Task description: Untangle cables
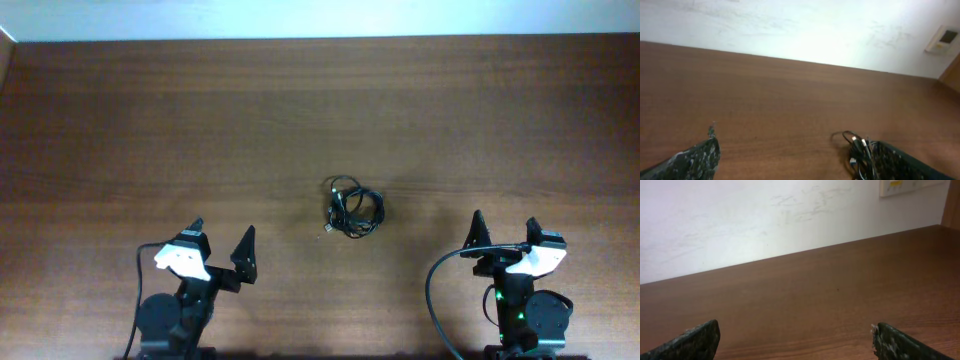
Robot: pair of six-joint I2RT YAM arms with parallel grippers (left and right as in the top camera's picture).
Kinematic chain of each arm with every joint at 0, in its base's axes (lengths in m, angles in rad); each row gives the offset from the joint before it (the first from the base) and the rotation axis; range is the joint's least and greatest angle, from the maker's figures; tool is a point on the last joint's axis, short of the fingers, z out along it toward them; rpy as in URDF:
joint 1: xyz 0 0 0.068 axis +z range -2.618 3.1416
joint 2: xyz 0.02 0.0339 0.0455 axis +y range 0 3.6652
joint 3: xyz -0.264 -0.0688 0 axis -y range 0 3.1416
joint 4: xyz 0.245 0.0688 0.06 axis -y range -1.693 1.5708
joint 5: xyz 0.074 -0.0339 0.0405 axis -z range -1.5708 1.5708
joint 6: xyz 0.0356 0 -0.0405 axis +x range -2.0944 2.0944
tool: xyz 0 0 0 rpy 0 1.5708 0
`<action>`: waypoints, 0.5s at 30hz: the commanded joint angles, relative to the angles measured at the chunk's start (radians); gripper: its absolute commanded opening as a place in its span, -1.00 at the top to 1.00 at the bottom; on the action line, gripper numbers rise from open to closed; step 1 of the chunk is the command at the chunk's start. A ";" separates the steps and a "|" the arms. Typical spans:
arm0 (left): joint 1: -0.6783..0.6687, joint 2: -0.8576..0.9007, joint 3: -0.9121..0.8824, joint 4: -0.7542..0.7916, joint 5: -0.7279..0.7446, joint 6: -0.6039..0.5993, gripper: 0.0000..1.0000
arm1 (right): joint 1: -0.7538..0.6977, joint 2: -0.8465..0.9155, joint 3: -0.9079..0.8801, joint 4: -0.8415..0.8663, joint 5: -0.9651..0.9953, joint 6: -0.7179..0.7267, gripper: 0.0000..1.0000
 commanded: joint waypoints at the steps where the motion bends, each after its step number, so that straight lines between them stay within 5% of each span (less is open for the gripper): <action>1: -0.003 0.159 0.095 0.014 -0.069 -0.026 -0.98 | 0.008 -0.005 -0.005 -0.006 0.012 -0.007 -0.97; 8: -0.003 0.521 0.294 0.064 -0.005 -0.026 -0.98 | 0.008 -0.005 -0.005 -0.006 0.012 -0.007 -0.97; 15: -0.003 0.569 0.300 0.018 0.102 -0.027 -0.98 | 0.008 -0.005 -0.005 -0.006 0.012 -0.007 -0.97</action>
